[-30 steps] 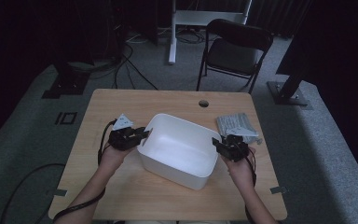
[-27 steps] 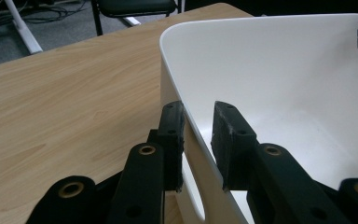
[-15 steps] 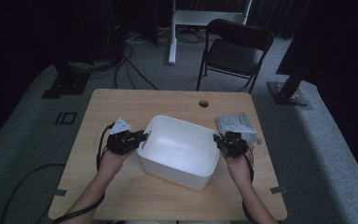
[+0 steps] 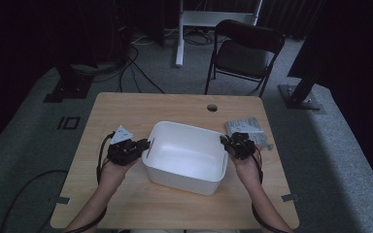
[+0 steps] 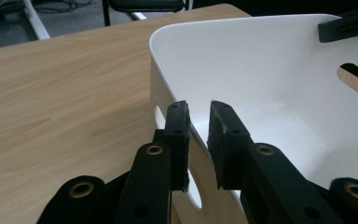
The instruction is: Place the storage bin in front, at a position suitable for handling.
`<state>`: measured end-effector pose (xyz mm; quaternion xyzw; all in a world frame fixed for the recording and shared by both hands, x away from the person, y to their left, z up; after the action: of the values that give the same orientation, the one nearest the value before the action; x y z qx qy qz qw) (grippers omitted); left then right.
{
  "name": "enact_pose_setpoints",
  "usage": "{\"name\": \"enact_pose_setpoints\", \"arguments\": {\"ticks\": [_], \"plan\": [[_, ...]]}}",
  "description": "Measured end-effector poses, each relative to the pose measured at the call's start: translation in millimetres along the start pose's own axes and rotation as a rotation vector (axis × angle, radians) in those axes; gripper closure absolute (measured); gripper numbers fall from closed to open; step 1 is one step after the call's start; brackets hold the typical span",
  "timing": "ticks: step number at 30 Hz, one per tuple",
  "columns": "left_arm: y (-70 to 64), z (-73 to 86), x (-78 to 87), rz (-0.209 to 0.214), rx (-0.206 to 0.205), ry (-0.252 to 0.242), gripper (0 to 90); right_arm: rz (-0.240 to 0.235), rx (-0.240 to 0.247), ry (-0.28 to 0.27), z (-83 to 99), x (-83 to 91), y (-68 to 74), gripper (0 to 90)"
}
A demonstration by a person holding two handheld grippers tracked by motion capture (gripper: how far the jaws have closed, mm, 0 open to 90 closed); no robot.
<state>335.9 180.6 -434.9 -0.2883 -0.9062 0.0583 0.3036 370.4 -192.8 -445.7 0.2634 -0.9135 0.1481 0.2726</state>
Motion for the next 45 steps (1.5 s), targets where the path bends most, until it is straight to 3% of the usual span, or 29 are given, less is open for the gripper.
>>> {"name": "enact_pose_setpoints", "arguments": {"ticks": [4,10,23,30,33,43,45], "plan": [[-2.6,-0.8,-0.7,-0.039,0.0,0.01,76.9,-0.013,0.01,0.0,-3.0,-3.9,-1.2,80.8],[-0.4,0.9,-1.0,-0.038,0.021,0.009,74.4,-0.037,0.024,-0.01,-5.4,-8.2,-2.6,80.8],[-7.0,4.6,6.7,-0.09,0.037,0.022,74.5,-0.083,0.061,-0.011,-16.2,-22.5,-7.5,80.7],[-9.9,9.4,14.0,-0.086,0.066,0.025,74.3,-0.12,0.08,-0.021,-19.1,-27.5,-9.9,80.7],[-13.2,12.9,17.8,-0.105,0.052,0.019,74.3,-0.126,0.086,-0.021,-20.5,-28.8,-7.7,80.7],[-9.4,18.4,25.3,-0.07,0.075,0.009,72.5,-0.161,0.109,-0.016,-22.1,-28.8,-6.3,79.9],[-7.5,18.1,24.6,-0.068,0.069,0.008,69.2,-0.183,0.101,-0.027,-22.0,-26.1,-6.6,69.1]]}}
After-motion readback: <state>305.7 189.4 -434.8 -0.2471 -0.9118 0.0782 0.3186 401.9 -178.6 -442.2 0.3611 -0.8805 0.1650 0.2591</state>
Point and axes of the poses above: each handheld gripper's, and its own axes: x roughly backward along the jaws, z roughly out of its underside, y roughly to its left, the point moved 1 cm from there along -x, roughly forward along the jaws, and after that the axes turned 13 degrees about x, right-handed, at the moved point
